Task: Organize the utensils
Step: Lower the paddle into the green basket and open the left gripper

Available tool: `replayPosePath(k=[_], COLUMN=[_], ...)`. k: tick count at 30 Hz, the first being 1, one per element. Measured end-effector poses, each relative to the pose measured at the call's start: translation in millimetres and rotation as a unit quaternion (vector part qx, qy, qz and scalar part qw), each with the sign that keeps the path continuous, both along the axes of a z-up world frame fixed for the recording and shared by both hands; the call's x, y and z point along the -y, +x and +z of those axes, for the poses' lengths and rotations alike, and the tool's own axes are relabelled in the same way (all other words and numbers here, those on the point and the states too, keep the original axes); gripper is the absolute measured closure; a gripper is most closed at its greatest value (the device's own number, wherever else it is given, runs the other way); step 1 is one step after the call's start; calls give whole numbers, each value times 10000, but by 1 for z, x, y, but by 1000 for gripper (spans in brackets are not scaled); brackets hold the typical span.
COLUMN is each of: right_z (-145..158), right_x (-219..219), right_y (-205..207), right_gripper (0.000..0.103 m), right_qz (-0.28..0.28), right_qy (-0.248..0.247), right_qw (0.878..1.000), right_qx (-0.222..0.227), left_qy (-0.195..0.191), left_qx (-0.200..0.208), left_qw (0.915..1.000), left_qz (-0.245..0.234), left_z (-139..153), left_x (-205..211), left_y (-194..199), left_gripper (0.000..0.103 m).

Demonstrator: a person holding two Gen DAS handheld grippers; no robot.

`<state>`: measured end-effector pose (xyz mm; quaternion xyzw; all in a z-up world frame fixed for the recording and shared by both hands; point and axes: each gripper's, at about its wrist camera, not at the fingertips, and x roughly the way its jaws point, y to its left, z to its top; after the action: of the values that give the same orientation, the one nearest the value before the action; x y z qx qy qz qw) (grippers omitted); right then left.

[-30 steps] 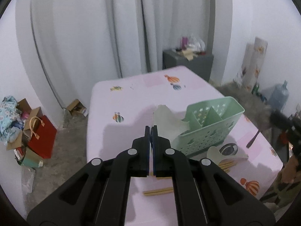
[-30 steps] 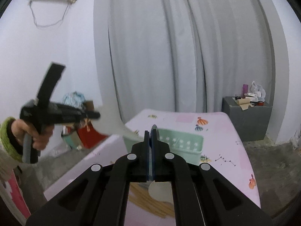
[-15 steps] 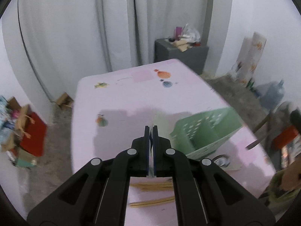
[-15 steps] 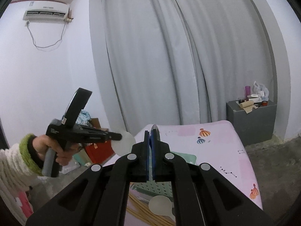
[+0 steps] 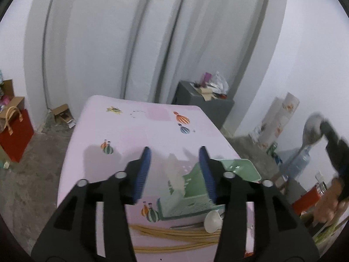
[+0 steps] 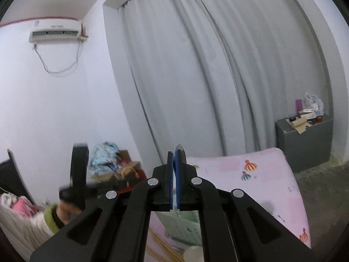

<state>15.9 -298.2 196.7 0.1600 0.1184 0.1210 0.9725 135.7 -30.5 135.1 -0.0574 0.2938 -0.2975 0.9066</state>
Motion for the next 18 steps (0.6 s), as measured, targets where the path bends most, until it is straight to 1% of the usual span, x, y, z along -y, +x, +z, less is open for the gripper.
replayPosePath(k=[2, 5, 7, 9, 13, 16, 18], right_z=[9, 17, 18, 16, 5, -13, -32], right_x=[4, 10, 12, 14, 9, 9, 9], right_y=[6, 19, 29, 41, 58, 73, 83], right_gripper=[101, 101, 101, 101, 101, 101, 101], right_qz=[76, 125, 130, 142, 158, 228, 265], right_qy=[104, 189, 225, 249, 210, 255, 242], right_qw=[9998, 9994, 9994, 9994, 9997, 9992, 9987], right_qx=[128, 252, 238, 184, 9, -205, -364], left_qy=[17, 145, 239, 253, 246, 207, 231], left_qx=[-10, -67, -147, -215, -291, -317, -326], left_qw=[10000, 9998, 9995, 9993, 9989, 9986, 9983], left_qz=[98, 147, 153, 177, 257, 376, 432], left_z=[-9, -26, -42, -51, -68, -77, -82], left_x=[-4, -5, -5, -6, -10, -11, -11], left_y=[-7, -17, -27, -33, -45, -52, -54], left_gripper=[45, 41, 38, 37, 34, 31, 29])
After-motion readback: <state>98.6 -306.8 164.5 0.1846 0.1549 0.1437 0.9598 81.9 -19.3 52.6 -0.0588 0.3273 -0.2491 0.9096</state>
